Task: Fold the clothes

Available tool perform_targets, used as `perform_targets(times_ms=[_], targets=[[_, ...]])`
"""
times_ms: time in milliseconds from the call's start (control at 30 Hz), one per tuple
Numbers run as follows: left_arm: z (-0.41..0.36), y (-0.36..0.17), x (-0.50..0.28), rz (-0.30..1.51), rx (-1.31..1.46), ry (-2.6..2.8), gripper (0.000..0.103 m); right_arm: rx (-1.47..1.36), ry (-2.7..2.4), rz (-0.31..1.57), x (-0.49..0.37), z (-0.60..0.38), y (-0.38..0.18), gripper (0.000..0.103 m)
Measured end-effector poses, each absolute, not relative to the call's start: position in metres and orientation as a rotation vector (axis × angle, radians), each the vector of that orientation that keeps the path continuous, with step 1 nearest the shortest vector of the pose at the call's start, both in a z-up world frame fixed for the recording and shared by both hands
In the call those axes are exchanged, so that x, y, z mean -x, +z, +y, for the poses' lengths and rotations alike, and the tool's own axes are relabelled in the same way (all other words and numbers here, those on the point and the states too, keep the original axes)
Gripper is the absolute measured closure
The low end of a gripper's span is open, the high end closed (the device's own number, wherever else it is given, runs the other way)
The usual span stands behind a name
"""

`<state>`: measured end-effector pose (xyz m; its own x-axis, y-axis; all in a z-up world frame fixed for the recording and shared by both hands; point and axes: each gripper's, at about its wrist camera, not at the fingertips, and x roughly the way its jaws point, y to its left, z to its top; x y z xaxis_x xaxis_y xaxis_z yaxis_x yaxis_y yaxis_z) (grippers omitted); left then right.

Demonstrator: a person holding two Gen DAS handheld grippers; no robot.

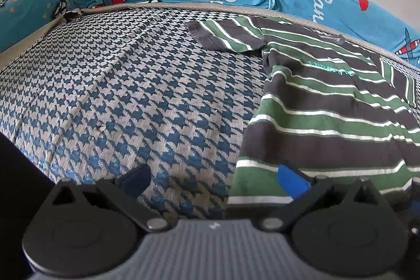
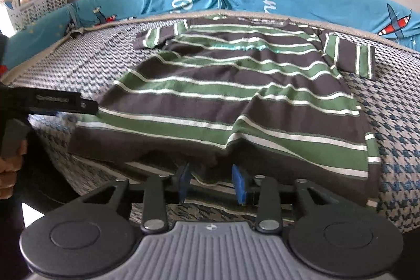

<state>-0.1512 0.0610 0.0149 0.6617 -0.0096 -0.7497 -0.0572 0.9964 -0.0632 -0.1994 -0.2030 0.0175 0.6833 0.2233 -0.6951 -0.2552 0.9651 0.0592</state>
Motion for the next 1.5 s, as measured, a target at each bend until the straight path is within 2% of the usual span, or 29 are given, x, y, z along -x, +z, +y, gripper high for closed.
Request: perform_targets(times_ms=[67,133,467,500,600,933,1200,1500], targets=[[0.061,0.015,0.151,0.848,0.081,0.026,0.000,0.044,0.263,0.778,0.192,-0.200,0.011,0.071],[0.062,0.015,0.151,0.850,0.084,0.029,0.000,0.058,0.256,0.763,0.190,-0.199,0.011,0.098],[0.059,0.015,0.152,0.855,0.076,0.015,0.000,0.026,0.222,0.813,0.208,-0.216,0.035,0.099],[0.059,0.015,0.152,0.854,0.074,0.014,0.000,0.020,0.208,0.810,0.208,-0.218,0.034,0.096],[0.062,0.016,0.152,0.855,0.083,0.014,0.000,-0.007,0.207,0.791,0.209,-0.223,0.036,0.075],[0.051,0.042,0.148,0.826,0.066,-0.083,0.000,-0.088,0.258,0.804,0.200,-0.227,0.036,0.065],[0.029,0.047,0.132,0.881,0.087,-0.142,0.000,-0.063,0.318,0.856,0.182,-0.221,0.029,0.063],[0.010,0.053,0.103,0.855,0.021,-0.172,0.000,0.070,0.355,0.852,0.143,-0.224,0.039,0.061]])
